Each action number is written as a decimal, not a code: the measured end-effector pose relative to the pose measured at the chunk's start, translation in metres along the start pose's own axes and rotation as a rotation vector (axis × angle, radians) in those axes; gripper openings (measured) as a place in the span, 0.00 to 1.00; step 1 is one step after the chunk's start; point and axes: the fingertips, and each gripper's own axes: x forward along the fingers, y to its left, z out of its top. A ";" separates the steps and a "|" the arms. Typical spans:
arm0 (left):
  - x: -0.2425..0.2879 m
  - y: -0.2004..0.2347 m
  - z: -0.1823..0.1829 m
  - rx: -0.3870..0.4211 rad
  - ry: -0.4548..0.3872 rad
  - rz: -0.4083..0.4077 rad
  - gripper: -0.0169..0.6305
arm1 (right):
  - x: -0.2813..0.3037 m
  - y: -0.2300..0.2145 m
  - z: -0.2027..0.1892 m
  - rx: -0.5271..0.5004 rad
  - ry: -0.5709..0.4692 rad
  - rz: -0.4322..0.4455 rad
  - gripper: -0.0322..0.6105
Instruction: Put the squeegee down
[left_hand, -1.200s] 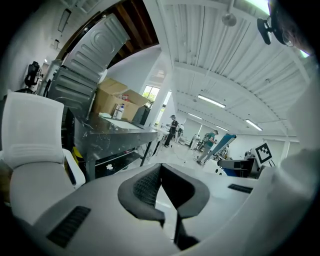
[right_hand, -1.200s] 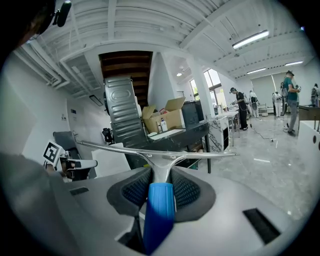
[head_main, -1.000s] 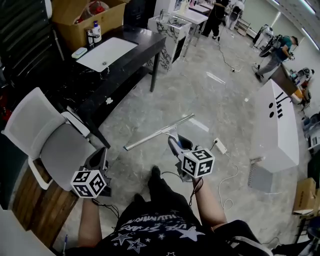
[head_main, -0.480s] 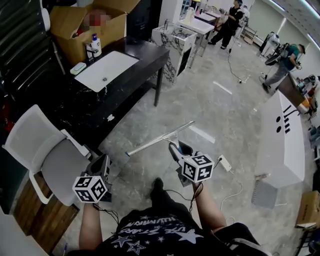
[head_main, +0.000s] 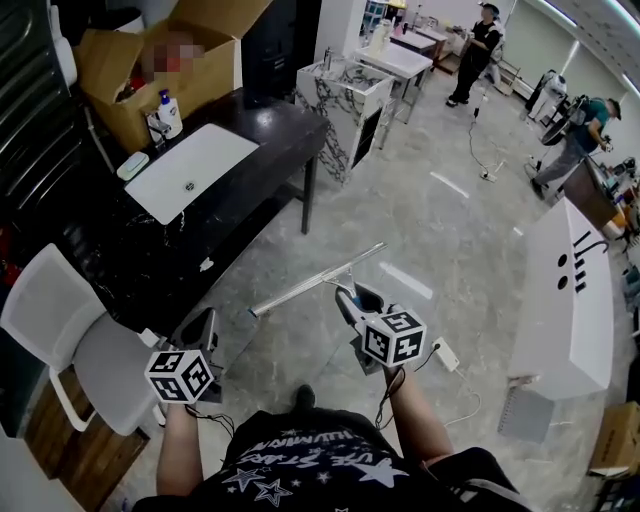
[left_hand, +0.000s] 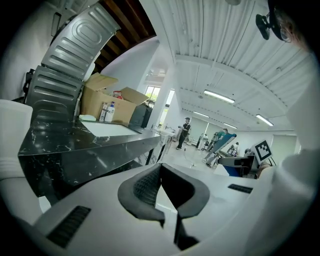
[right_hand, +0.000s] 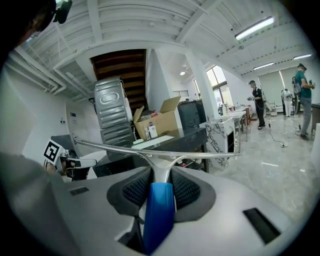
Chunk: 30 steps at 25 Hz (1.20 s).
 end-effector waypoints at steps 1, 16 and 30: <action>0.011 -0.004 0.003 0.000 -0.004 0.002 0.06 | 0.002 -0.011 0.004 -0.001 -0.002 0.002 0.26; 0.111 -0.029 0.029 0.032 0.027 -0.007 0.06 | 0.030 -0.094 0.027 0.035 0.006 -0.007 0.26; 0.244 0.029 0.085 0.018 0.016 -0.027 0.06 | 0.148 -0.164 0.088 0.012 0.023 -0.034 0.26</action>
